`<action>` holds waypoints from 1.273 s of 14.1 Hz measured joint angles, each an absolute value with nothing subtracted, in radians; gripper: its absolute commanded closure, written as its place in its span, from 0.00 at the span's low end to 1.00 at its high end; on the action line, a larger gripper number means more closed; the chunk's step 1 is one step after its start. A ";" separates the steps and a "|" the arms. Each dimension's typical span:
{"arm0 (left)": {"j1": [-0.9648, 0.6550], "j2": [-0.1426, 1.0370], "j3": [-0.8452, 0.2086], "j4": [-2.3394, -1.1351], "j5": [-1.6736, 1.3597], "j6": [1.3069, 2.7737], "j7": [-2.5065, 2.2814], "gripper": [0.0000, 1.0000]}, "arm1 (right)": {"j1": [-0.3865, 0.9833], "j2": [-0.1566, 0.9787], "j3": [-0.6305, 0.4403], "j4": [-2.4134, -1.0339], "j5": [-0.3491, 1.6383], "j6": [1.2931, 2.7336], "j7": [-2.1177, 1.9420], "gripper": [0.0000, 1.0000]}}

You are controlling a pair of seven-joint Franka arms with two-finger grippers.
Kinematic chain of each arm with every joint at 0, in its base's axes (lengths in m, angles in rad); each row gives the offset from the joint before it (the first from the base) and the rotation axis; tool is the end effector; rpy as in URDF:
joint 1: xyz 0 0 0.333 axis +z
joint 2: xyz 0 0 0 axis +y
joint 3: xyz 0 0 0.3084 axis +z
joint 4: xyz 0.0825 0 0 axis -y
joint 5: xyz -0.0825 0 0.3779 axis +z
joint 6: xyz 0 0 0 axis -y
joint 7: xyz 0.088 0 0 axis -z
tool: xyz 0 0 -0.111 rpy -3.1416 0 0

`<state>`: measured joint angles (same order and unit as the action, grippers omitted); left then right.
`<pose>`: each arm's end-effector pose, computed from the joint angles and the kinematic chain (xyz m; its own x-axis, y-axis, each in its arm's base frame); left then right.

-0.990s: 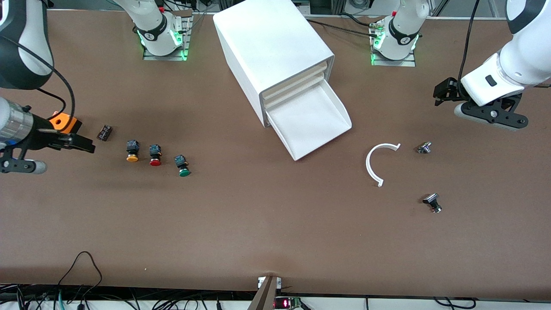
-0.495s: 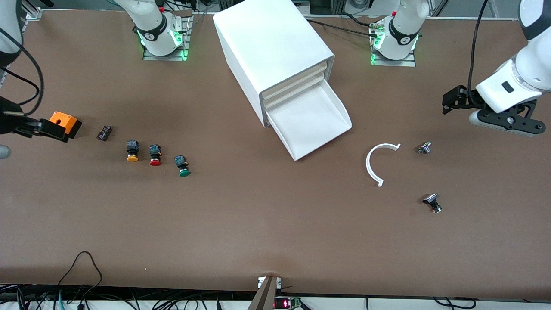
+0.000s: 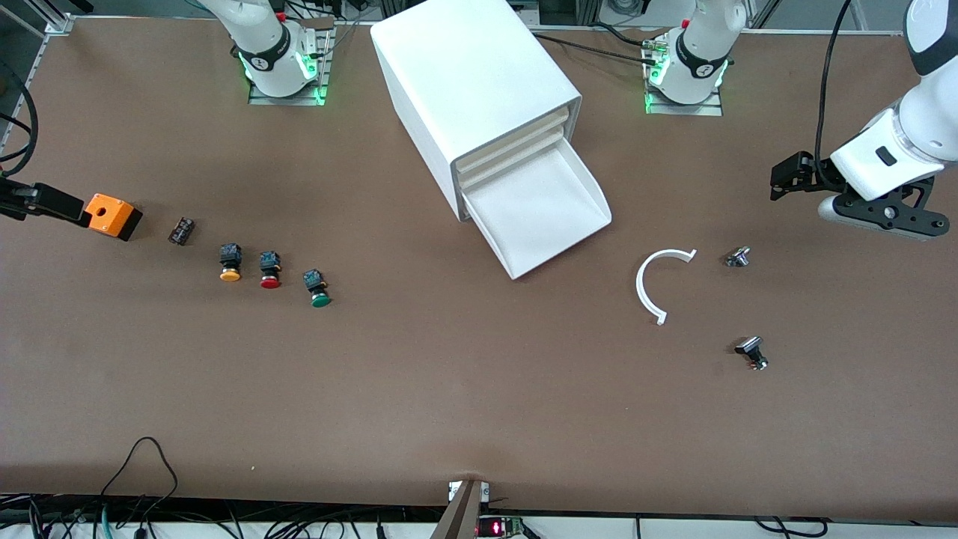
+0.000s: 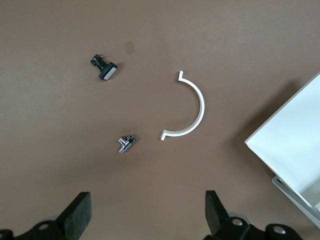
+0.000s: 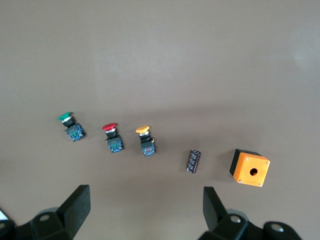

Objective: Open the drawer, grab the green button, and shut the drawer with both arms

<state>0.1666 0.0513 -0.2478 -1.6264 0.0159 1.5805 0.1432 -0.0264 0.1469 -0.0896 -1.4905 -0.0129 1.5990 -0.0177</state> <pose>0.5578 -0.0406 0.5603 0.9701 -0.2232 -0.0950 -0.2232 -0.9747 0.0104 0.5891 -0.0664 0.5692 0.9945 -0.0972 -0.0383 -0.0963 -0.9950 0.0253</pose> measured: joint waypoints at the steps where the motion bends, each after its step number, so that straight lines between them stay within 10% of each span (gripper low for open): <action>1: 0.167 0.049 -0.248 -1.629 0.016 1.580 0.143 0.00 | -0.026 0.129 -0.086 -1.516 -0.013 1.615 -0.020 0.00; 6: 0.167 0.046 -0.249 -1.630 0.016 1.580 0.143 0.00 | -0.022 -0.010 -0.045 -1.725 -0.014 1.741 -0.023 0.00; 18: 0.166 0.046 -0.257 -1.630 0.016 1.613 0.144 0.00 | -0.025 -0.030 -0.058 -1.745 -0.016 1.755 -0.023 0.00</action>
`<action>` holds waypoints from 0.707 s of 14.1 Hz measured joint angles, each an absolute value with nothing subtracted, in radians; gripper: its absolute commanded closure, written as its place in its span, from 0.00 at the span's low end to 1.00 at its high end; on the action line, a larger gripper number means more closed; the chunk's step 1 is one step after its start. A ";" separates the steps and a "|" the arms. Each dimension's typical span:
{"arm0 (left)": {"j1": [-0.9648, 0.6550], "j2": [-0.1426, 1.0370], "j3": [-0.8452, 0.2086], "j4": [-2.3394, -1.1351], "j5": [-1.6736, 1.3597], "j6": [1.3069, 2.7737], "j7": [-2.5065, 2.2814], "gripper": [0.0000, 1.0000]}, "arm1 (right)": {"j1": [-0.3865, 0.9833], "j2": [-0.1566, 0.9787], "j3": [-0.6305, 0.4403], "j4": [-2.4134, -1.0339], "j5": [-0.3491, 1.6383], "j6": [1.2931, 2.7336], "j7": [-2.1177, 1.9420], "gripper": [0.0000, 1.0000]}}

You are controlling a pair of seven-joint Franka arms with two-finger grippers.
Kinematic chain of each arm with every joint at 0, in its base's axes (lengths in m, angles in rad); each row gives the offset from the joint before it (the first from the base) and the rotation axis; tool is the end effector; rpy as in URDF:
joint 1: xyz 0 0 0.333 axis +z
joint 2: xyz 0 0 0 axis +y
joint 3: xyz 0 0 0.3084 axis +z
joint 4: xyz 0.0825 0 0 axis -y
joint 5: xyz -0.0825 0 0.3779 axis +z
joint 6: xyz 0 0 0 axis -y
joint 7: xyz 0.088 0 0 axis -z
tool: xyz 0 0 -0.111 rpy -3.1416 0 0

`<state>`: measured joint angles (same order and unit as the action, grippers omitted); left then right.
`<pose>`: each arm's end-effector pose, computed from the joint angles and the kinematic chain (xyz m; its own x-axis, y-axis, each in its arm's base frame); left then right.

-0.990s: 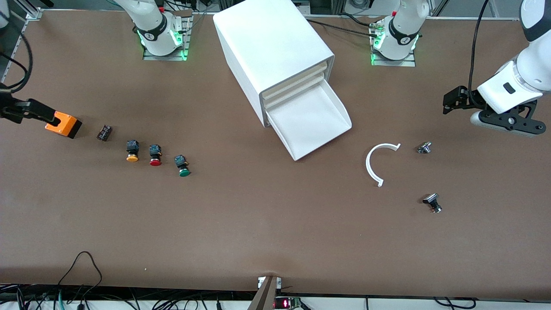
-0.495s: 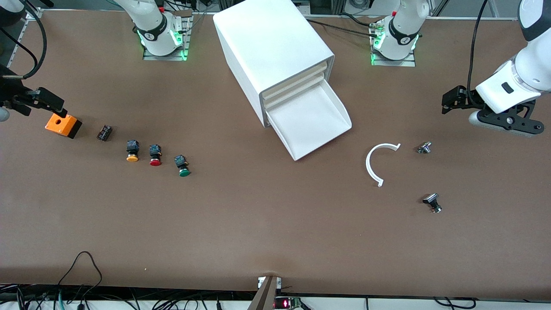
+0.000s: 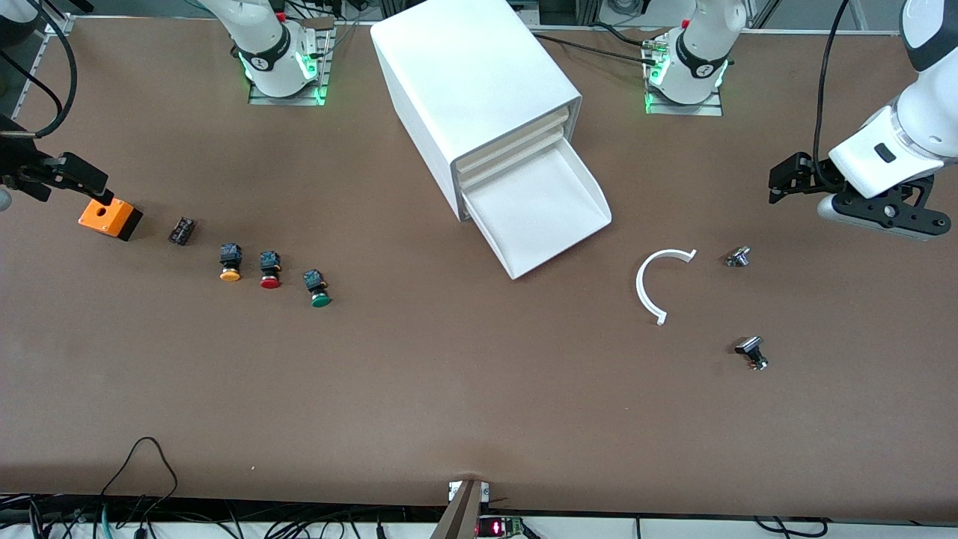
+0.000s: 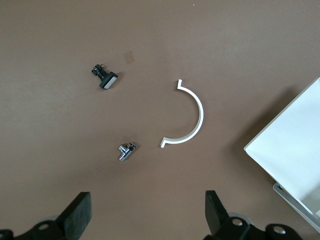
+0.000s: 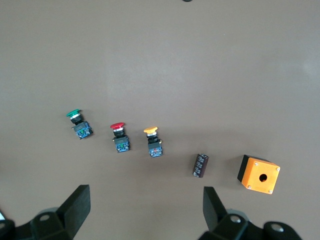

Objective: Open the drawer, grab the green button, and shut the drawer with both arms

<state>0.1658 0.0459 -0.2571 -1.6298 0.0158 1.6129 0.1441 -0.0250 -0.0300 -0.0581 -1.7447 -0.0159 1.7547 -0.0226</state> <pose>0.5596 -0.0467 0.5643 0.9703 -0.2341 -0.0612 -0.2343 -0.9722 0.0048 0.5494 -0.0476 0.5638 0.9976 -0.0575 0.0396 -0.0582 -0.9982 0.0149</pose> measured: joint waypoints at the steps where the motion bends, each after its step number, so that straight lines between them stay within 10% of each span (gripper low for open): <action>1: 0.165 0.046 -0.259 -1.630 0.016 1.611 0.144 0.00 | -0.025 -0.027 -0.058 -1.746 -0.016 1.755 -0.023 0.00; 10: 0.164 0.046 -0.260 -1.630 0.016 1.592 0.144 0.00 | -0.023 -0.016 -0.051 -1.746 -0.015 1.755 -0.022 0.00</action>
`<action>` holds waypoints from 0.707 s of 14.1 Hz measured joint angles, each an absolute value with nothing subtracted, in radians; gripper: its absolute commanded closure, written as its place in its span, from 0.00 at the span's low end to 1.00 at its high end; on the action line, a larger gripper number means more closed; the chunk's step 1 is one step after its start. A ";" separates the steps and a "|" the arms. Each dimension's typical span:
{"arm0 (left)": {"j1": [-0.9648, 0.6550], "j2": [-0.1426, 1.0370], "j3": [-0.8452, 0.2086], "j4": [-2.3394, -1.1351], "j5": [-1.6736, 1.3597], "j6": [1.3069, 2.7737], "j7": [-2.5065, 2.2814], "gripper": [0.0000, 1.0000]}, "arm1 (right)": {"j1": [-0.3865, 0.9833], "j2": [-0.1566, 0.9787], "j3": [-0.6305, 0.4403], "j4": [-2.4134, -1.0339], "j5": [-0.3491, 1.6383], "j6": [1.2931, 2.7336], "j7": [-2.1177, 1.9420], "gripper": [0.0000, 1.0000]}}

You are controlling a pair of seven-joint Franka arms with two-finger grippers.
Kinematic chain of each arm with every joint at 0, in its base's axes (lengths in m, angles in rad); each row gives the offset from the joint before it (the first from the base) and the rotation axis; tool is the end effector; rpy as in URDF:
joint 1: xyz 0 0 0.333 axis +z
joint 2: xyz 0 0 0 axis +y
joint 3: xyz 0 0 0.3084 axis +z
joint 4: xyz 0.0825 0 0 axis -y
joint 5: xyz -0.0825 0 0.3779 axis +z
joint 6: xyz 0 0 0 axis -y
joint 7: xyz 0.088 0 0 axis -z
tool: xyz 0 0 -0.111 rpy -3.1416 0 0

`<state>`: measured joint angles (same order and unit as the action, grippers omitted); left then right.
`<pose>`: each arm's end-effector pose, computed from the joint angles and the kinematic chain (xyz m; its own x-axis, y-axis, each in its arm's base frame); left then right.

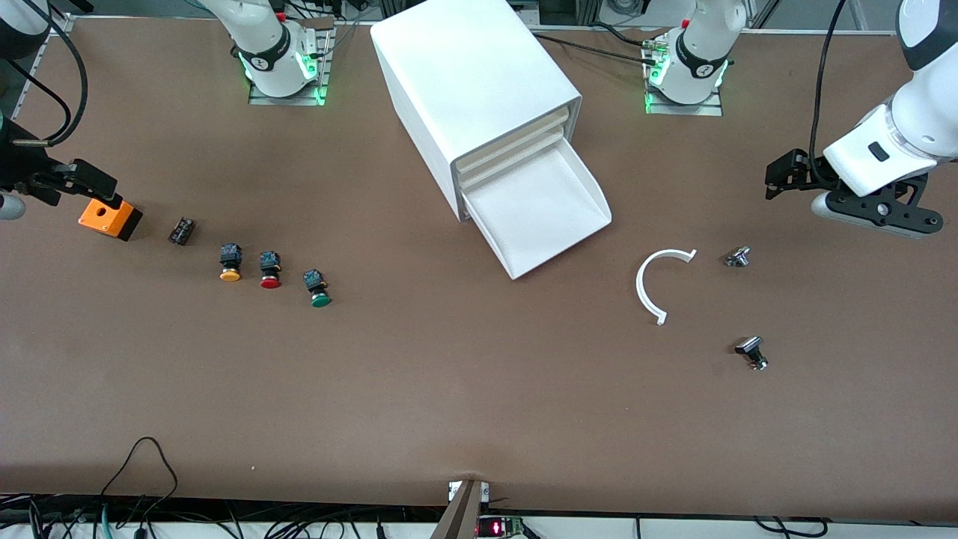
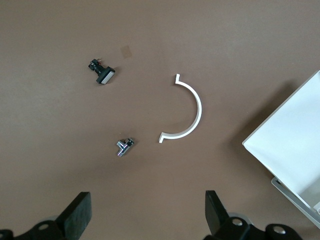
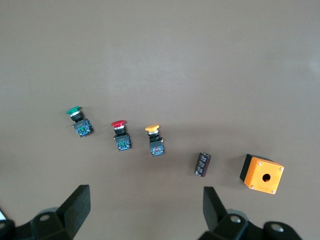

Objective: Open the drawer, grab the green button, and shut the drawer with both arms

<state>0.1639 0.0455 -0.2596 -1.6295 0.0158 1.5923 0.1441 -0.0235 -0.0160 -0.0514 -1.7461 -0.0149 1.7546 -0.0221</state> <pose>0.5569 -0.0489 0.5630 0.9678 -0.2382 -0.0808 -0.2384 -0.9711 0.0077 0.5528 -0.0431 0.5554 0.9985 -0.0500 0.0241 -0.0504 -0.9986 0.0144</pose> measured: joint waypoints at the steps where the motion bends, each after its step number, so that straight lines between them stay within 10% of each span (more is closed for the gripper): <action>1: 0.164 0.046 -0.260 -1.630 0.016 1.592 0.144 0.00 | -0.023 -0.016 -0.051 -1.746 -0.015 1.755 -0.022 0.00; 10: 0.164 0.046 -0.260 -1.630 0.016 1.585 0.144 0.00 | -0.023 -0.016 -0.050 -1.746 -0.015 1.743 -0.023 0.00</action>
